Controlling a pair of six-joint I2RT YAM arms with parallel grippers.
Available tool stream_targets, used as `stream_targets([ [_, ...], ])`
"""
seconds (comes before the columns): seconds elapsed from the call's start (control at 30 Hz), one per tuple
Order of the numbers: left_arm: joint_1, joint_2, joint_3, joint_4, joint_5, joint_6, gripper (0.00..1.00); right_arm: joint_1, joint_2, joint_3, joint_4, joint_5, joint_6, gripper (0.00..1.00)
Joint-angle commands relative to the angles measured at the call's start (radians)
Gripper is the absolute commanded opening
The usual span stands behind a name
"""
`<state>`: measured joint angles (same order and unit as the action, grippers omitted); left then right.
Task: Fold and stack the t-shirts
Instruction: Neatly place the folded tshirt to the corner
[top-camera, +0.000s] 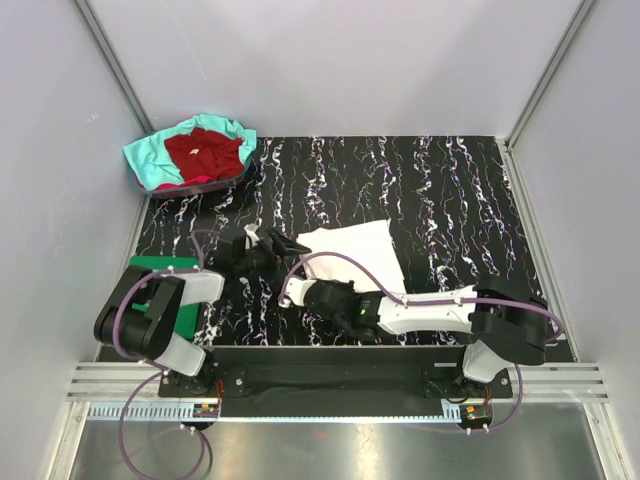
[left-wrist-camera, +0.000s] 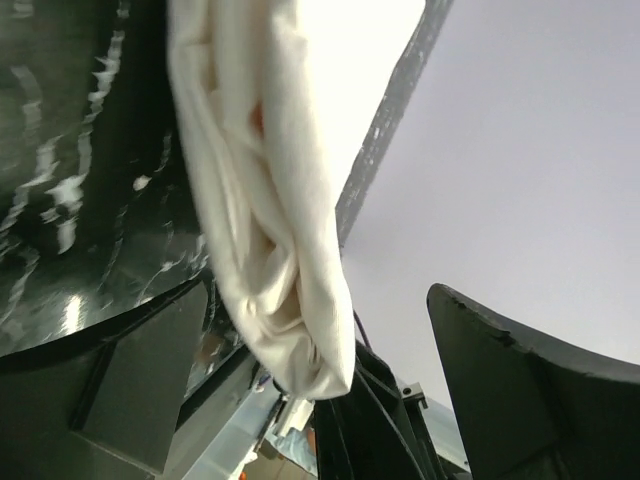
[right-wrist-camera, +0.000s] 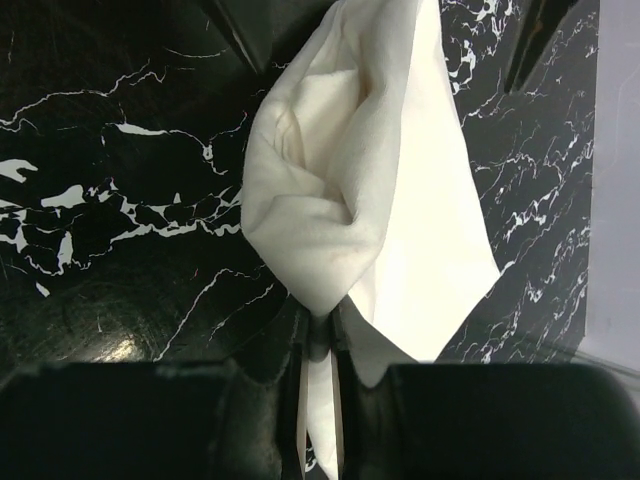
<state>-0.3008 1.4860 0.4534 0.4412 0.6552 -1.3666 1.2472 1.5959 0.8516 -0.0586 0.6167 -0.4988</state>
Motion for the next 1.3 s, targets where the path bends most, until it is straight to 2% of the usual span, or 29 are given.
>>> stream_targets([
  [0.0, -0.032, 0.072, 0.007, 0.287, -0.022, -0.139, 0.99, -0.023, -0.062, -0.014, -0.007, -0.023, 0.025, 0.0],
  [0.1, -0.053, 0.123, -0.021, 0.371, -0.034, -0.192, 0.99, -0.032, -0.063, -0.022, 0.006, -0.023, 0.029, 0.0],
  [0.33, -0.086, 0.172, -0.033, 0.386, -0.042, -0.215, 0.99, -0.041, -0.073, -0.011, 0.008, -0.015, 0.039, 0.0],
  [0.43, -0.087, 0.119, -0.045, 0.315, -0.051, -0.192, 0.99, -0.06, -0.076, -0.008, 0.016, -0.014, 0.032, 0.0],
  [0.57, -0.087, 0.039, -0.022, 0.102, -0.062, -0.097, 0.99, -0.072, -0.094, -0.005, 0.017, -0.011, 0.028, 0.0],
  [0.7, -0.087, -0.033, -0.044, 0.021, -0.089, -0.054, 0.99, -0.075, -0.117, -0.008, 0.005, -0.017, 0.026, 0.0],
  [0.8, -0.095, -0.009, -0.044, 0.079, -0.083, -0.084, 0.99, -0.075, -0.131, -0.003, -0.012, -0.032, 0.043, 0.0],
  [0.97, -0.142, 0.126, -0.01, 0.301, -0.071, -0.186, 0.99, -0.075, -0.139, -0.005, -0.011, -0.031, 0.043, 0.0],
  [1.1, -0.172, 0.152, 0.024, 0.249, -0.097, -0.192, 0.99, -0.075, -0.143, -0.002, -0.009, -0.026, 0.039, 0.0],
  [1.27, -0.17, 0.177, 0.008, 0.27, -0.146, -0.204, 0.99, -0.074, -0.159, -0.011, -0.01, -0.029, 0.051, 0.0],
])
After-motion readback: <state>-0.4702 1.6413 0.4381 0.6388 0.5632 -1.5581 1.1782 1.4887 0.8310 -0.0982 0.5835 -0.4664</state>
